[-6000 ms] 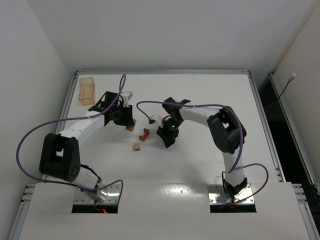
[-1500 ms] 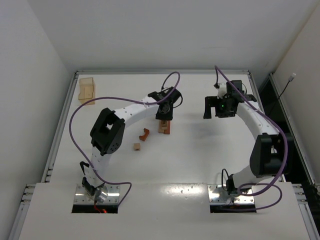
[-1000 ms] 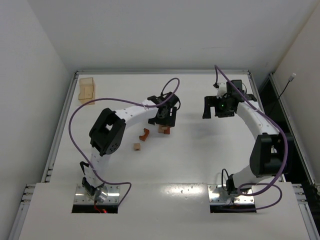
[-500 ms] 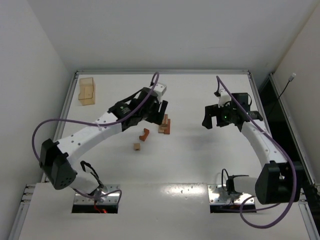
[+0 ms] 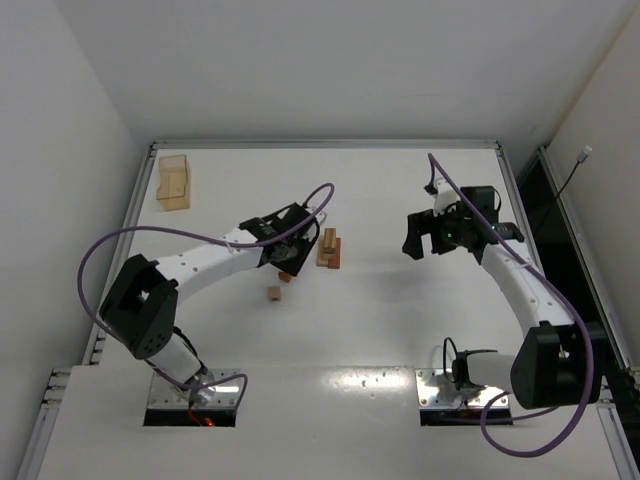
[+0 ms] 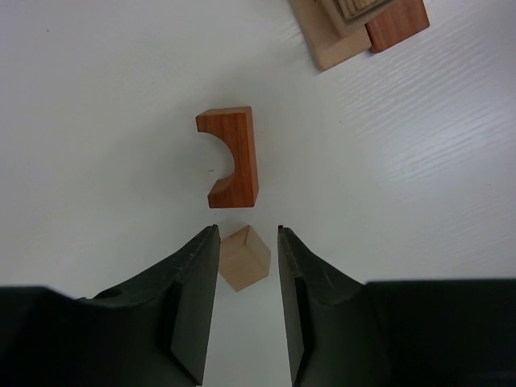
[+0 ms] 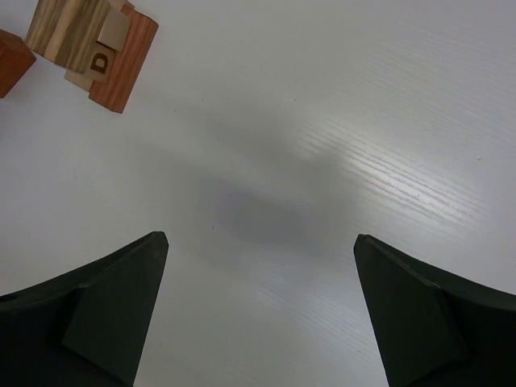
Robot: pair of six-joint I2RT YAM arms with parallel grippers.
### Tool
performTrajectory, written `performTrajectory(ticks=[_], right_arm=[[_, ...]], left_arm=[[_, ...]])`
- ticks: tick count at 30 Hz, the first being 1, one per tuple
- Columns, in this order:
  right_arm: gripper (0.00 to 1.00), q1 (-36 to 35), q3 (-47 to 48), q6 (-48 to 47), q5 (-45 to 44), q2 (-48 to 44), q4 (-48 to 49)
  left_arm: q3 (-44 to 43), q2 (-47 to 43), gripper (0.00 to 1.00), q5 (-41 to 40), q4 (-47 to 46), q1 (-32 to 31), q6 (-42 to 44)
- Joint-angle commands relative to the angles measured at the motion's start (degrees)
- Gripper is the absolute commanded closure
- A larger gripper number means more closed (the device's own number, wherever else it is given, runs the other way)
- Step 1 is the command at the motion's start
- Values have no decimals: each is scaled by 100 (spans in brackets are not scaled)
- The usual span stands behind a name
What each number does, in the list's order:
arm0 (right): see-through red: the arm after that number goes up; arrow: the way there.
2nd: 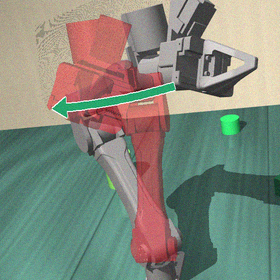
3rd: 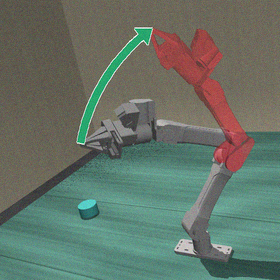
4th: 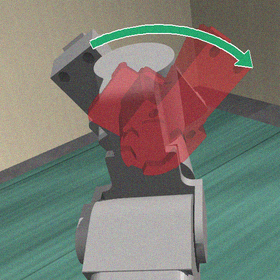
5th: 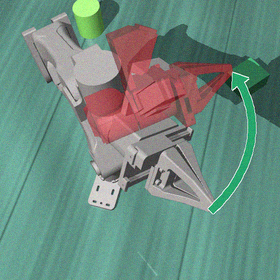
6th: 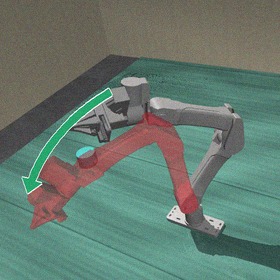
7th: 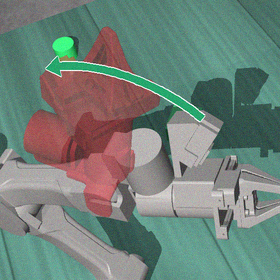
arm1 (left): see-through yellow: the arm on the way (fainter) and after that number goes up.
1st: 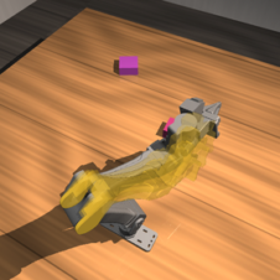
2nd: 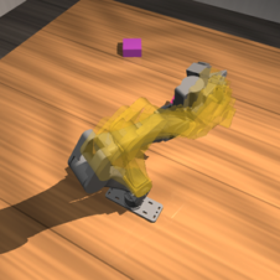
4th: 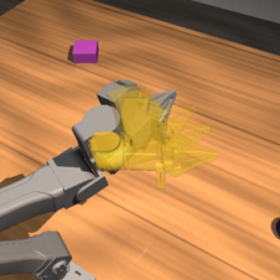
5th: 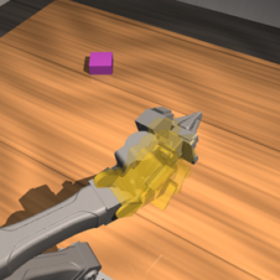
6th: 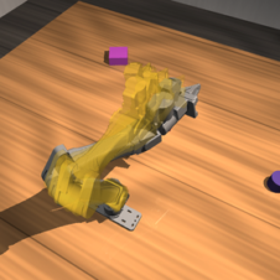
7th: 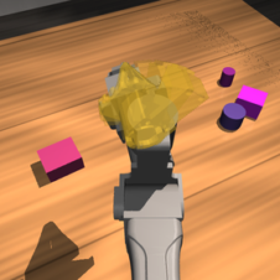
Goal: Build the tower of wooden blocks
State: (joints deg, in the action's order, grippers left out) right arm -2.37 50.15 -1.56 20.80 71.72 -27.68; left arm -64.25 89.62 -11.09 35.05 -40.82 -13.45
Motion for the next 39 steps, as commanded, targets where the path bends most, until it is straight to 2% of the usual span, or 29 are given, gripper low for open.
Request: performTrajectory(ticks=[1,10,33,35,39], right_arm=[[3,26,83,-46,-58,-53,193],[3,26,83,235,-488,0,368],[4,79,188,288,-436,245,316],[4,79,188,288,-436,246,316],[4,79,241,349,-436,246,316]], left_arm=[[70,117,69,185,-287,-14,141],[237,450,68,441,-780,100,194],[-53,1145,68,547,-1184,373,528],[-53,1267,72,547,-1184,373,528],[-53,1268,96,240,-1184,426,309]])
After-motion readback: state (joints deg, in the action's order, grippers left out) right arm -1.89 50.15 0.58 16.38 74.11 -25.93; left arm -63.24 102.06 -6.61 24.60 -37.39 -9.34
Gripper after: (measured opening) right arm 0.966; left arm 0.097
